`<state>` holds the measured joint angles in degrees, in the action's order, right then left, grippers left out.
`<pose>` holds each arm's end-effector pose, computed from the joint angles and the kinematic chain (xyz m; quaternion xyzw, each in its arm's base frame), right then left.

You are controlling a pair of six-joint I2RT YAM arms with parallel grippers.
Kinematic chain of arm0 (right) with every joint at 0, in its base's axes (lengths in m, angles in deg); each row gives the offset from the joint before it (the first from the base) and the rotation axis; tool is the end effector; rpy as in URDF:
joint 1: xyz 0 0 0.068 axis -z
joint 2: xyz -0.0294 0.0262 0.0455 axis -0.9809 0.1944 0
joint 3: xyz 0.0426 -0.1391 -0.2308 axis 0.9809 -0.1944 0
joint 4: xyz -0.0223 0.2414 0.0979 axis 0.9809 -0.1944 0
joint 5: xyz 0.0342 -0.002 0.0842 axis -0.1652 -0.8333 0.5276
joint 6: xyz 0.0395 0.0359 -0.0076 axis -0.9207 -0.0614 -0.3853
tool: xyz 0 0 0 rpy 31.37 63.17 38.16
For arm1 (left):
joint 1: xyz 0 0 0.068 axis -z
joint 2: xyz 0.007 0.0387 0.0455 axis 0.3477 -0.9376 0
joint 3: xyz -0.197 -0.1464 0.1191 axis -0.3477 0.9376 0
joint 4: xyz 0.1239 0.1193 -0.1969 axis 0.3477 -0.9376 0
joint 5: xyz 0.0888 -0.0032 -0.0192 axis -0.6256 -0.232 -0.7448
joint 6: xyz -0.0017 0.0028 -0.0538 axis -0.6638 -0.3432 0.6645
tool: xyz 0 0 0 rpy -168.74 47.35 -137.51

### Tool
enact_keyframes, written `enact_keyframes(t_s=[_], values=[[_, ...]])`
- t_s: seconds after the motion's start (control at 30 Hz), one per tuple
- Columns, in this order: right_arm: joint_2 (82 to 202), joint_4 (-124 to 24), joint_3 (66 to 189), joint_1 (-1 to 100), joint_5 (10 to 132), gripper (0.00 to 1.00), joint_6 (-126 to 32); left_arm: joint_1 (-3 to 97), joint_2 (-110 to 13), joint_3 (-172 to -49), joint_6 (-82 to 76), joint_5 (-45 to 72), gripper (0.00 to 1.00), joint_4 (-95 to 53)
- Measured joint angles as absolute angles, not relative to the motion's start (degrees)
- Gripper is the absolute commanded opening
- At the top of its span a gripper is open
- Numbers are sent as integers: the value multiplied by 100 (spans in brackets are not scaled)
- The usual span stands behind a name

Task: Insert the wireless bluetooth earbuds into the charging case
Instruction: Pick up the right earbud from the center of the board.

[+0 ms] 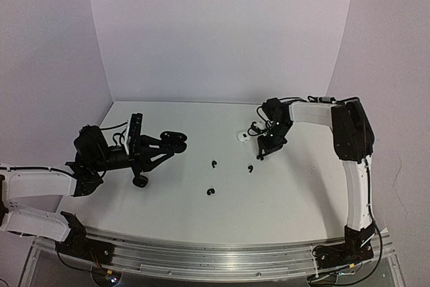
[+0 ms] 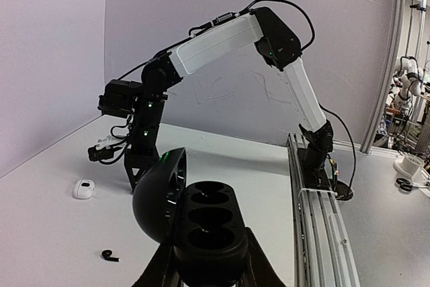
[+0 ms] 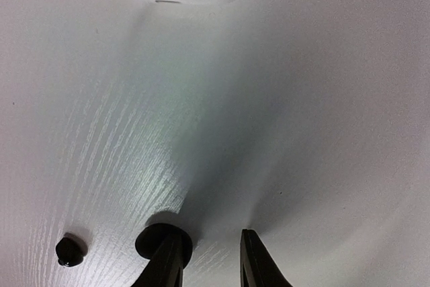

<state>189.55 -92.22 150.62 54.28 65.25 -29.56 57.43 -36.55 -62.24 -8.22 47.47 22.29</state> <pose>0.4171 0.1917 0.1451 -0.3028 0.9413 0.0367 0.1445 0.1681 -0.1571 0.2511 0.4224 0.5311 -0.4819 0.5543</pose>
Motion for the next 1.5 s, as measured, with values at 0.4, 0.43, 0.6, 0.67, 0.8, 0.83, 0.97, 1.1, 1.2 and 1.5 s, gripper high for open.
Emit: enact_keyframes(t_s=[0.4, 0.43, 0.6, 0.67, 0.8, 0.83, 0.97, 1.1, 1.2, 1.5], values=[[18490, -8645, 14276, 5241, 6519, 19, -3505, 5743, -3655, -6224, -896, 4746, 0, 2225], [18463, -8605, 14227, 5218, 6496, 17, -3556, 5743, -3655, -6224, -897, 4746, 0, 2225], [18338, -8425, 14006, 5131, 6452, 16, -3754, 5743, -3655, -6224, -905, 4746, 0, 2223], [18311, -8372, 13954, 5111, 6460, 16, -3820, 5743, -3653, -6224, -908, 4746, 0, 2221], [18272, -8276, 13863, 5088, 6479, 17, -4045, 5743, -3635, -6224, -913, 4739, 0, 2207], [18265, -8258, 13843, 5086, 6479, 18, -4092, 5743, -3623, -6224, -918, 4731, 0, 2194], [18252, -8158, 13763, 5084, 6494, 16, -4323, 5743, -3581, -6224, -965, 4704, 0, 2170], [18221, -8006, 13656, 5082, 6553, 9, -4474, 5743, -3576, -6224, -1036, 4702, 0, 2166], [18212, -7919, 13613, 5082, 6624, 3, -4539, 5743, -3576, -6224, -1050, 4700, 0, 2166], [18206, -7872, 13607, 5067, 6612, 0, -4635, 5743, -3532, -6224, -1058, 4694, 0, 2125]])
